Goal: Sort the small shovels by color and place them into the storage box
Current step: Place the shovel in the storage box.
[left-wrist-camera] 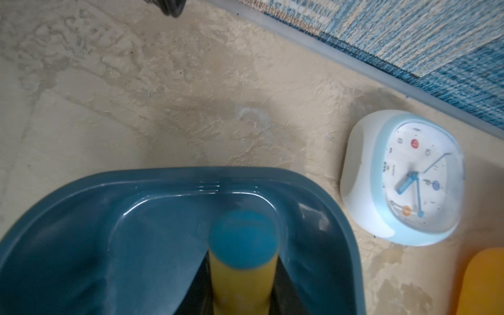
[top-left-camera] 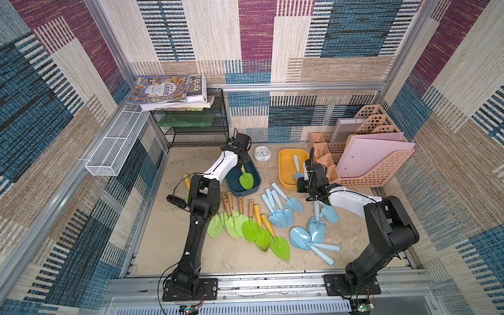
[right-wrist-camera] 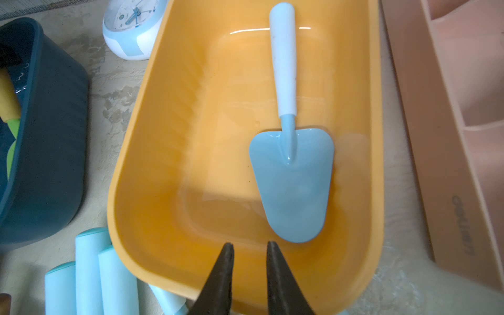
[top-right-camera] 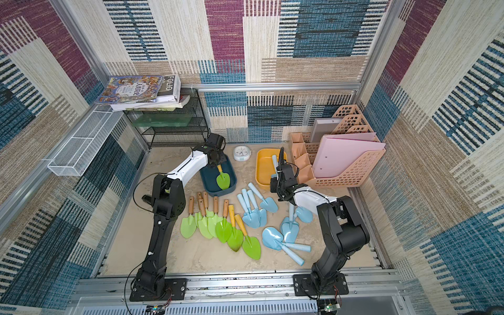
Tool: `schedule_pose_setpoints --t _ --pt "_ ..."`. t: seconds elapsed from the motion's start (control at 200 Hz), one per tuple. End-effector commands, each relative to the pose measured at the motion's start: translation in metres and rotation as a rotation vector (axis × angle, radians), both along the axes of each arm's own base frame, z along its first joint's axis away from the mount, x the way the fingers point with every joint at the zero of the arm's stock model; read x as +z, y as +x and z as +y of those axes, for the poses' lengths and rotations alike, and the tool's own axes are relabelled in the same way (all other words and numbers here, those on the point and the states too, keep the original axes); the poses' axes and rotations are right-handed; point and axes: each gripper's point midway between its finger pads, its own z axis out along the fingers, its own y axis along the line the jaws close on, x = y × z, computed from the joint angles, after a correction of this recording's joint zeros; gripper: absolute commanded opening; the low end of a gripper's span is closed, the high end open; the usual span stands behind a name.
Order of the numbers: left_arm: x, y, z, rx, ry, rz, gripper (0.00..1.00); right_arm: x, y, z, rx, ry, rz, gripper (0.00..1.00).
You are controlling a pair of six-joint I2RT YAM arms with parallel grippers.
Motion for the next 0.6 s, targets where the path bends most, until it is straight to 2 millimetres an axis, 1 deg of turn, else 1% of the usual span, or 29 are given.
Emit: schedule_pose_setpoints --t 0.0,0.095,0.135,0.19,0.26,0.351,0.431,0.546,0.561,0.566,0.576,0.596 --pt "-0.004 -0.001 -0.004 0.009 -0.028 0.013 0.10 -0.010 -0.006 -0.003 -0.005 -0.015 0.038 0.26" --pt "-0.002 -0.001 -0.009 -0.002 -0.031 0.008 0.34 -0.009 -0.007 -0.004 -0.008 -0.013 0.037 0.27" --pt "0.000 -0.002 -0.011 -0.010 -0.029 0.004 0.42 -0.007 -0.007 -0.004 -0.008 -0.011 0.033 0.29" --pt "0.005 -0.003 -0.015 -0.023 -0.026 -0.002 0.48 -0.005 -0.007 -0.004 -0.005 -0.009 0.027 0.30" --pt "0.015 -0.006 -0.019 -0.042 -0.023 -0.017 0.56 0.000 -0.009 -0.002 0.005 -0.004 0.019 0.32" --pt "0.033 -0.012 -0.027 -0.079 -0.009 -0.040 0.62 0.012 -0.011 -0.001 0.015 0.001 -0.003 0.34" --pt "0.051 -0.022 -0.028 -0.098 0.015 -0.070 0.64 0.022 -0.016 -0.002 0.015 -0.003 -0.020 0.36" --pt "0.077 -0.047 -0.030 -0.138 0.030 -0.132 0.65 0.036 -0.024 -0.013 -0.029 -0.015 -0.040 0.38" --pt "0.073 -0.051 -0.029 -0.141 0.035 -0.128 0.66 0.037 -0.025 -0.015 -0.037 -0.019 -0.042 0.38" --pt "0.079 -0.052 -0.030 -0.142 0.031 -0.140 0.66 0.038 -0.025 -0.015 -0.039 -0.020 -0.041 0.38" --pt "0.075 -0.056 -0.029 -0.143 0.036 -0.132 0.66 0.038 -0.026 -0.016 -0.041 -0.023 -0.041 0.39" --pt "0.076 -0.062 -0.029 -0.146 0.036 -0.136 0.66 0.039 -0.027 -0.018 -0.046 -0.028 -0.039 0.40"
